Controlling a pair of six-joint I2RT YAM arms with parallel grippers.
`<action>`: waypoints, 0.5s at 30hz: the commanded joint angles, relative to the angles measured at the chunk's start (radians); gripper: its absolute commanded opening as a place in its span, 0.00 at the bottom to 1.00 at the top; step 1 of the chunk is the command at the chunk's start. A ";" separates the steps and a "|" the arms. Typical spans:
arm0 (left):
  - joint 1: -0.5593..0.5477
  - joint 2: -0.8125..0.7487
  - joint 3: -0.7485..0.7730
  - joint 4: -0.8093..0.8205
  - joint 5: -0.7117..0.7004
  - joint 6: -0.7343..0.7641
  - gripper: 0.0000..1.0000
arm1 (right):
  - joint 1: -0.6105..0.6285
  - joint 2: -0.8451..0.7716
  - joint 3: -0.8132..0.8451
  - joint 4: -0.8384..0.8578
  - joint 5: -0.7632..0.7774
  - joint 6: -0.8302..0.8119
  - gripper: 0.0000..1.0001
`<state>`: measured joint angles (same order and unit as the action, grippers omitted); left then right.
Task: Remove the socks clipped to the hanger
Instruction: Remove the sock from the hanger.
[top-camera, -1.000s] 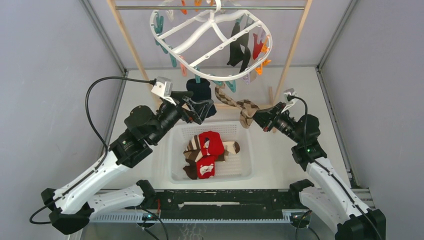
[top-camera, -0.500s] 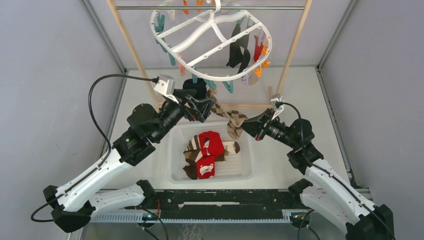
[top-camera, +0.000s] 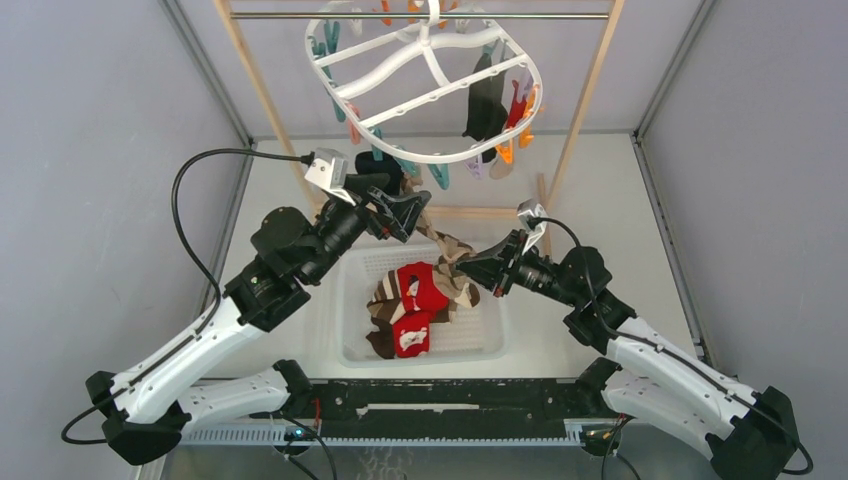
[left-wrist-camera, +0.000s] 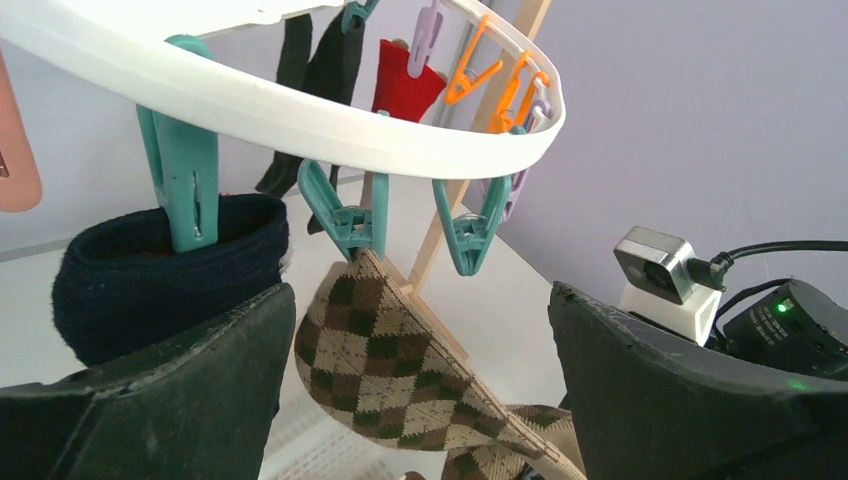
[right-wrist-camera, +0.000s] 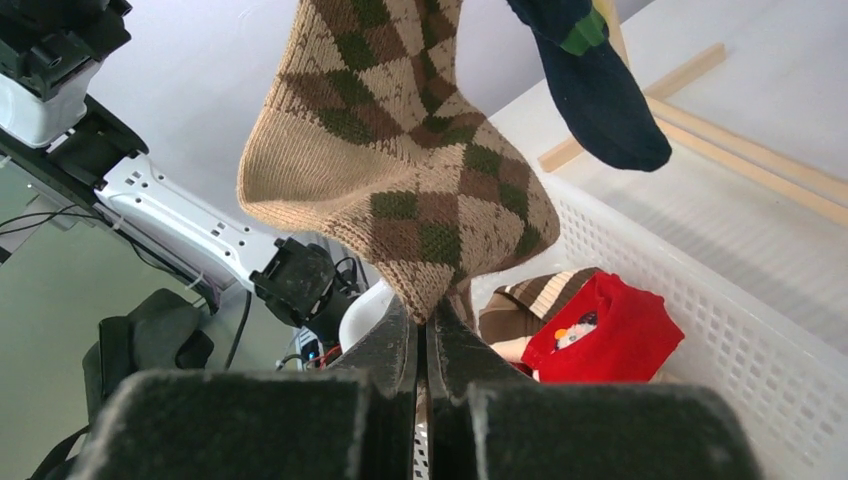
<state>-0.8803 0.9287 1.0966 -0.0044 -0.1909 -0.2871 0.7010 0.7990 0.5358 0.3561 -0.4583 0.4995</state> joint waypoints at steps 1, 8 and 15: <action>0.006 -0.007 0.062 0.072 -0.023 0.052 1.00 | 0.023 0.000 0.056 0.050 0.033 -0.027 0.00; 0.034 0.002 0.066 0.083 -0.015 0.051 0.97 | 0.038 -0.023 0.056 0.033 0.044 -0.037 0.00; 0.098 0.011 0.062 0.094 0.039 0.028 0.90 | 0.041 -0.038 0.056 0.017 0.049 -0.042 0.00</action>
<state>-0.8085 0.9405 1.0966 0.0364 -0.1875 -0.2588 0.7341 0.7818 0.5488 0.3504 -0.4259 0.4797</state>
